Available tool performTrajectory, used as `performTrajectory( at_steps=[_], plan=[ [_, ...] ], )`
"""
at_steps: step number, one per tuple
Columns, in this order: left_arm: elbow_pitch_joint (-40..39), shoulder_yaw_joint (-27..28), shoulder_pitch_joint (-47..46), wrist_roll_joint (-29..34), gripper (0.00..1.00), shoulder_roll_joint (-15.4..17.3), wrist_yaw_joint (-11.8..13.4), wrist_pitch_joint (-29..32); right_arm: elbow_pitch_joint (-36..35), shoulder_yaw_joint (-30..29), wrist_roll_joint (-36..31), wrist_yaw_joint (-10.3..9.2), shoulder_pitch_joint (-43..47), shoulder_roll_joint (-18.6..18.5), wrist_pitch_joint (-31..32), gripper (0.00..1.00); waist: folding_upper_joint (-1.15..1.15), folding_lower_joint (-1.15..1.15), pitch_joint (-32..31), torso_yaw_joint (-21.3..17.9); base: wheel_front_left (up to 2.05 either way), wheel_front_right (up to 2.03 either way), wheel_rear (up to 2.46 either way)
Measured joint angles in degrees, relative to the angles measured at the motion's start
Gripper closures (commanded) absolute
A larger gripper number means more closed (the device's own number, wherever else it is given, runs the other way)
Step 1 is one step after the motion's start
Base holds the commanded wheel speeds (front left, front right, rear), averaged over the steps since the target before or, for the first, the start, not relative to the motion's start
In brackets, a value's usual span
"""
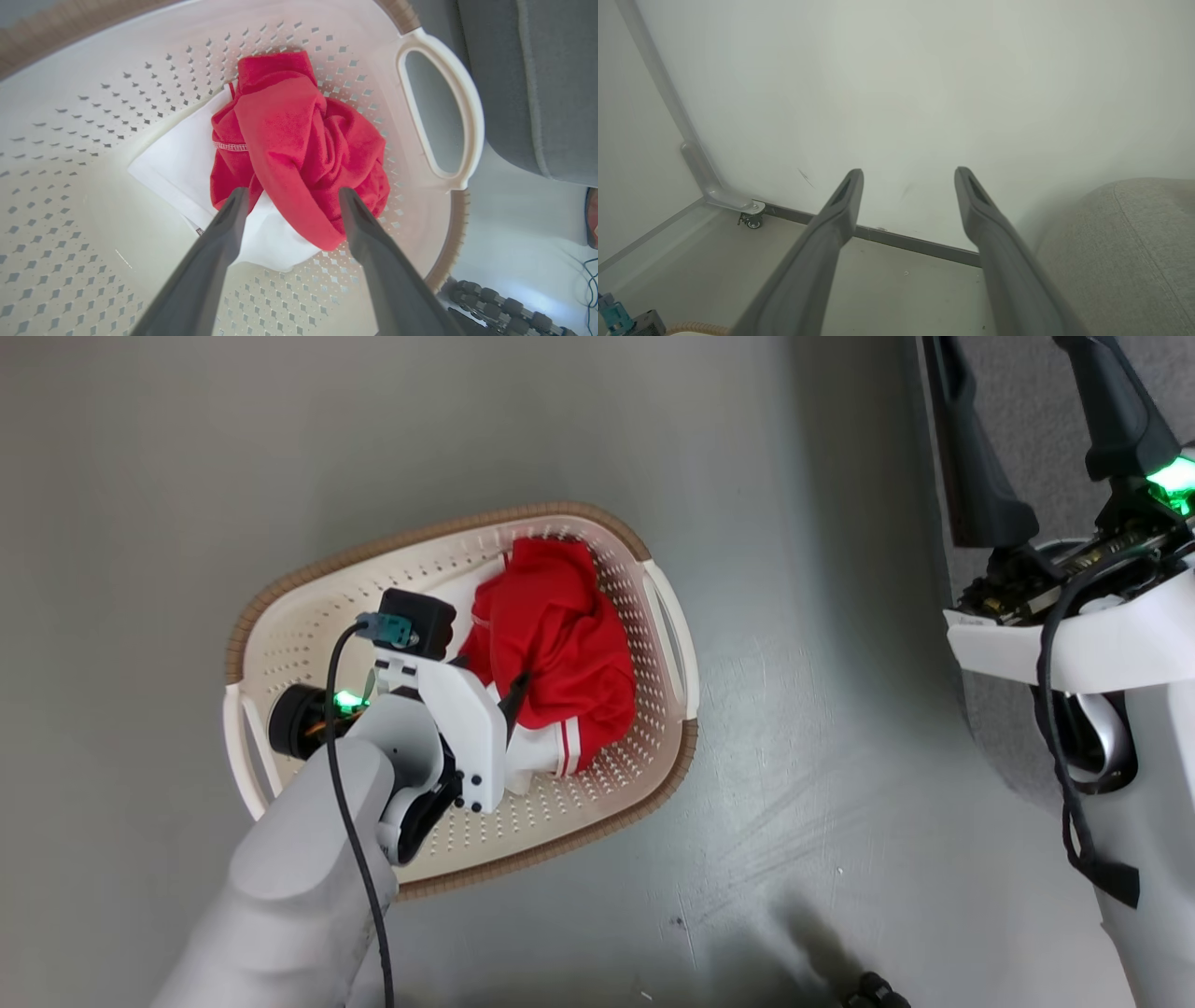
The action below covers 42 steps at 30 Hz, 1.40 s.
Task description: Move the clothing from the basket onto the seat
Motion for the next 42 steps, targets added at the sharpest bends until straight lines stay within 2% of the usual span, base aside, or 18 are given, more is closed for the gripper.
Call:
performTrajectory(
  at_steps=[14, 22, 23, 24, 42],
  plan=[
    [3.0, -1.4, -5.5, 0.2, 0.0, 0.0, 2.1, 1.7, -0.1, 0.5, 0.7, 0.0, -3.4, 0.3, 0.0, 0.0, 0.0, 0.0, 5.8, -1.9, 0.0, 0.0, 0.0],
    [3.9, -2.0, -6.9, 0.0, 0.01, 0.0, 2.3, 1.8, 0.0, 0.8, 0.7, 0.0, -4.6, 0.4, 0.0, 0.0, 0.0, 0.0, 8.0, -2.6, 0.0, 0.0, 0.0],
    [3.9, -2.1, -7.0, 0.0, 0.12, 0.0, 2.3, 1.7, 0.0, 0.8, 0.7, 0.0, -4.9, 0.4, 0.0, 0.0, 0.0, 0.0, 8.2, -2.7, 0.0, 0.0, 0.0],
    [3.9, -2.3, -7.3, -0.1, 1.0, 0.0, 2.3, 1.7, 0.1, 0.8, 0.7, 0.0, -5.4, 0.4, 0.0, 0.0, 0.0, 0.0, 8.5, -2.7, 0.0, 0.0, 0.0],
    [3.7, -4.1, -8.8, -2.1, 1.0, 0.0, 1.9, -3.0, 1.0, 0.3, 0.6, 0.0, -7.7, 0.6, 0.0, 0.0, 0.0, 0.0, 8.6, -2.3, 0.0, 0.0, 0.0]
  ],
)
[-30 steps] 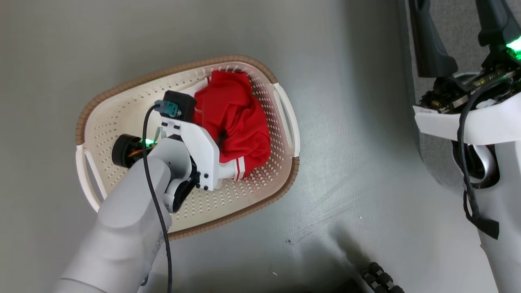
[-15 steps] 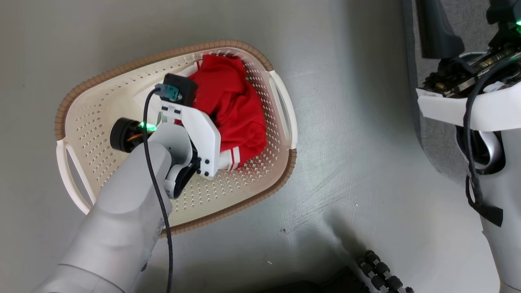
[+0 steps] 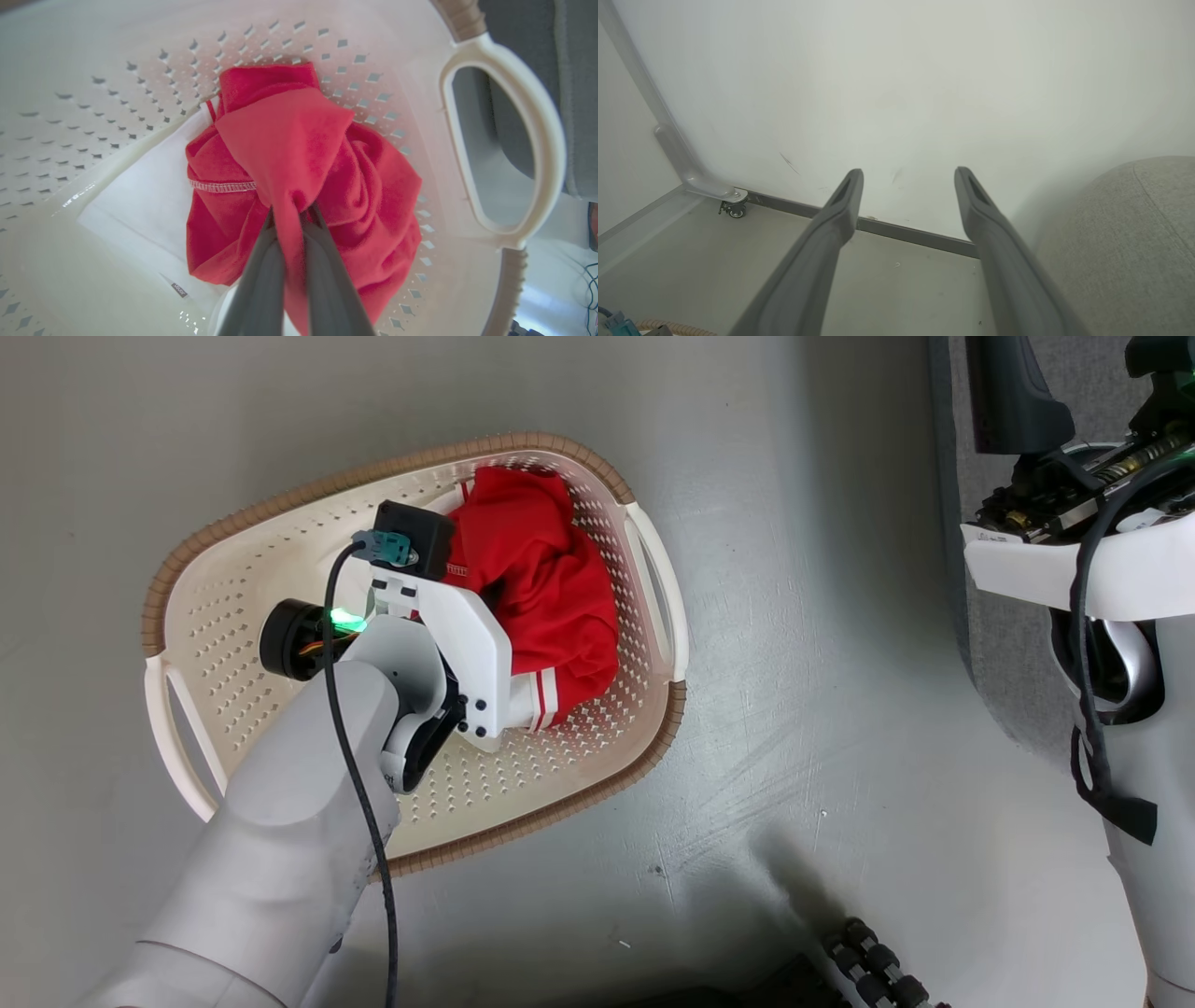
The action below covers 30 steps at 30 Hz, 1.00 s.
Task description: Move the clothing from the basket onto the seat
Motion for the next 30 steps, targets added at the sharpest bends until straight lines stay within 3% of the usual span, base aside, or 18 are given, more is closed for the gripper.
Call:
performTrajectory(
  at_steps=[30],
  plan=[
    [-5.8, 2.3, 8.4, -3.9, 1.0, -0.1, -3.0, -14.8, 3.0, -1.2, -1.5, 0.0, 0.6, -1.9, 0.0, 0.0, 0.0, 0.0, -10.3, 4.5, 0.0, 0.0, 0.0]
  ],
)
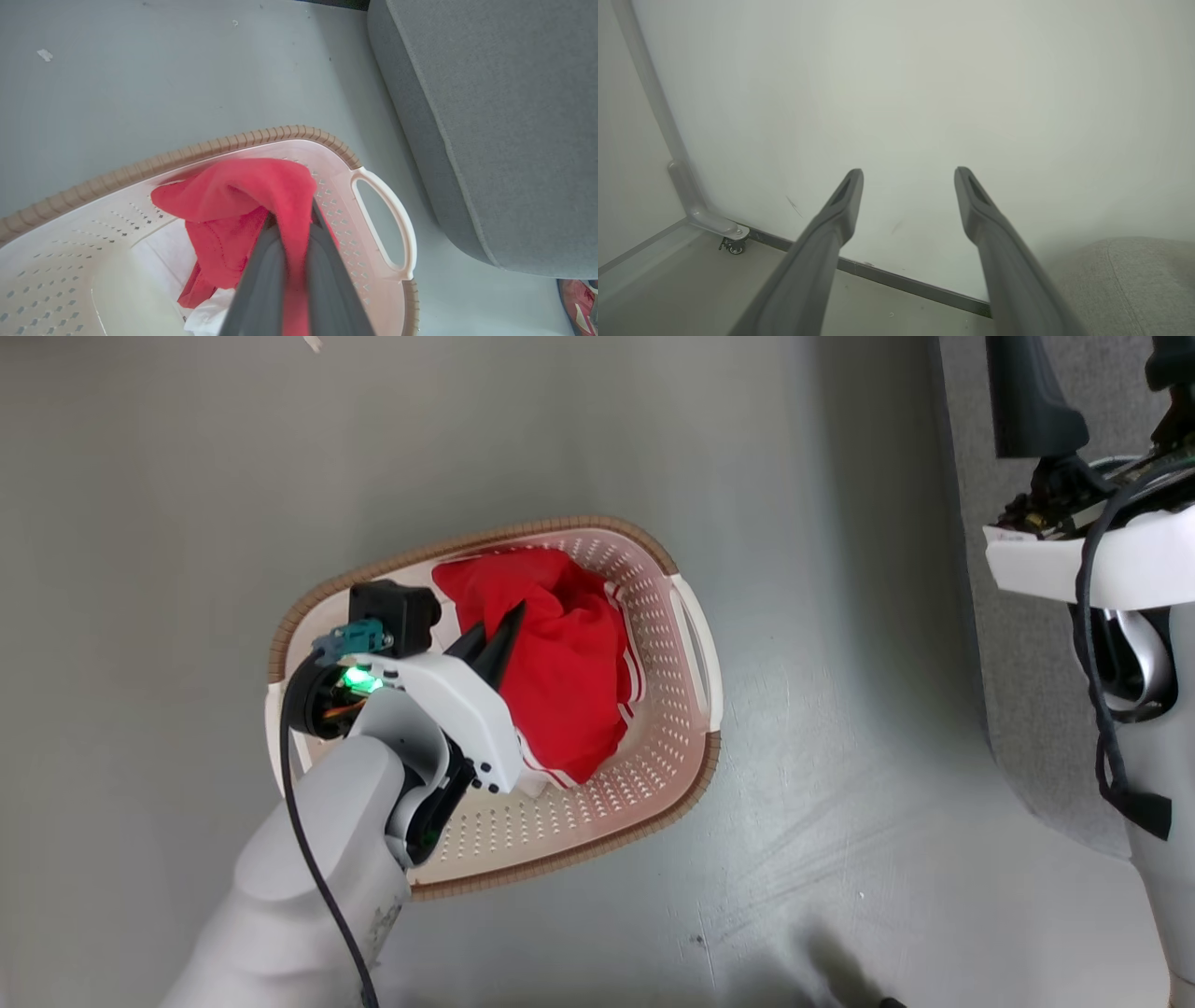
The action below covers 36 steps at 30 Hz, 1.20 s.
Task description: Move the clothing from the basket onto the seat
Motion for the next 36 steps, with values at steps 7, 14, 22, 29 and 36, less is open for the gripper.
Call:
performTrajectory(
  at_steps=[7, 14, 22, 29, 36],
  plan=[
    [-1.8, 0.2, 3.2, -0.5, 1.0, 0.0, -1.1, -3.6, 1.4, 0.6, 0.0, 0.0, 2.4, -0.5, 0.0, 0.0, 0.0, 0.0, -4.1, 1.5, 0.0, 0.0, 0.0],
    [-4.0, 1.2, 5.8, -0.8, 1.0, 0.2, -1.2, -7.5, 2.9, 1.0, 0.0, 0.0, 5.0, -0.9, 0.0, 0.0, 0.0, 0.0, -8.0, 2.8, 0.0, 0.0, 0.0],
    [-7.8, 2.8, 8.4, -1.0, 1.0, 1.4, -1.6, -12.1, 4.6, 1.2, 0.2, 0.0, 7.8, -1.5, 0.0, 0.0, 0.0, 0.0, -12.8, 4.2, 0.0, 0.0, 0.0],
    [-11.5, 4.4, 10.8, -1.0, 1.0, 2.5, -2.0, -14.8, 5.9, 1.2, 0.2, 0.0, 10.5, -1.7, 0.0, 0.0, 0.0, 0.0, -17.3, 5.3, 0.0, 0.0, 0.0],
    [-15.1, 6.7, 12.0, -0.7, 1.0, 4.6, -2.0, -15.6, 7.0, 1.2, 0.9, 0.0, 12.9, -1.7, 0.0, 0.0, 0.0, 0.0, -21.2, 6.0, 0.0, 0.0, 0.0]
  ],
)
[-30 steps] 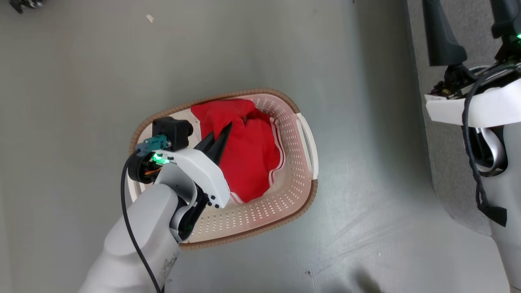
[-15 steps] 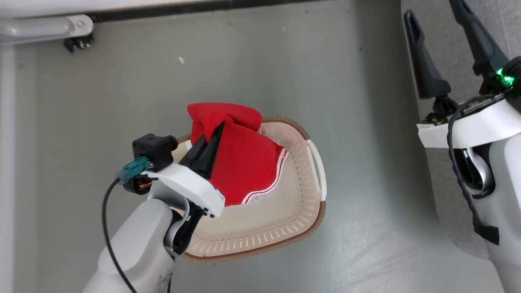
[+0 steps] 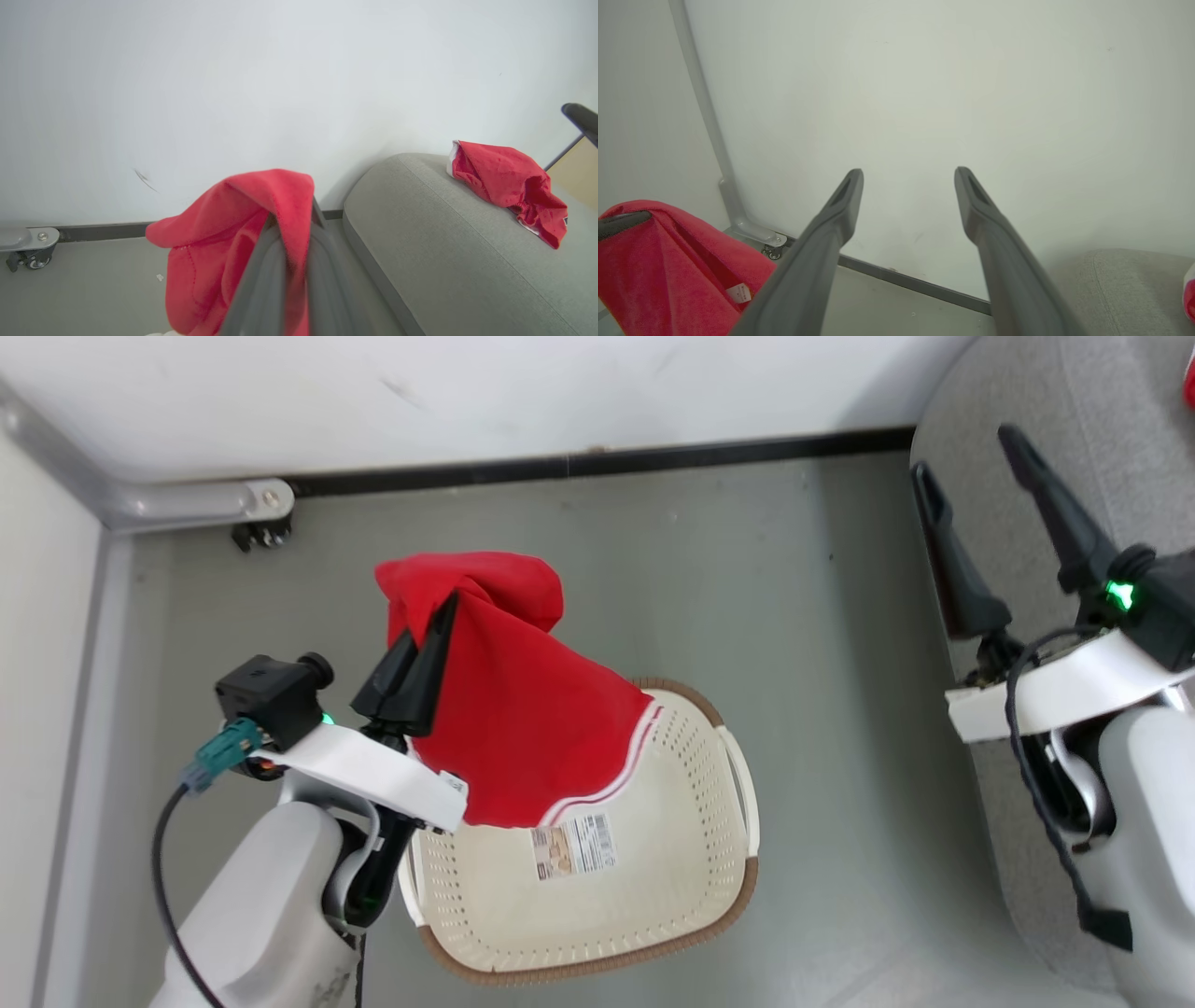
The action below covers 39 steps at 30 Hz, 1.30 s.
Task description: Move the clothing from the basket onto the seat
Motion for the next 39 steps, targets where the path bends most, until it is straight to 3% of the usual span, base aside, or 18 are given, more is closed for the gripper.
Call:
performTrajectory(
  at_steps=[9, 30, 39],
  plan=[
    [-6.0, 3.1, 2.7, 1.6, 1.0, 1.6, 0.6, -0.6, 2.0, 0.7, 1.3, 0.0, 4.6, 0.1, 0.0, 0.0, 0.0, 0.0, -5.9, 0.6, 0.0, 0.0, 0.0],
    [-14.3, 8.9, 14.1, 3.7, 1.0, 6.0, 5.3, -0.6, 4.4, 1.5, 2.7, 0.0, 14.1, 0.8, 0.0, 0.0, 0.0, 0.0, -16.9, 0.5, 0.0, 0.0, 0.0],
    [-17.1, 9.7, 18.3, 3.7, 1.0, 6.5, 6.5, -0.6, 4.5, 2.3, 3.3, 0.0, 17.0, 1.0, 0.0, 0.0, 0.0, 0.0, -19.9, 0.4, 0.0, 0.0, 0.0]
  ],
)
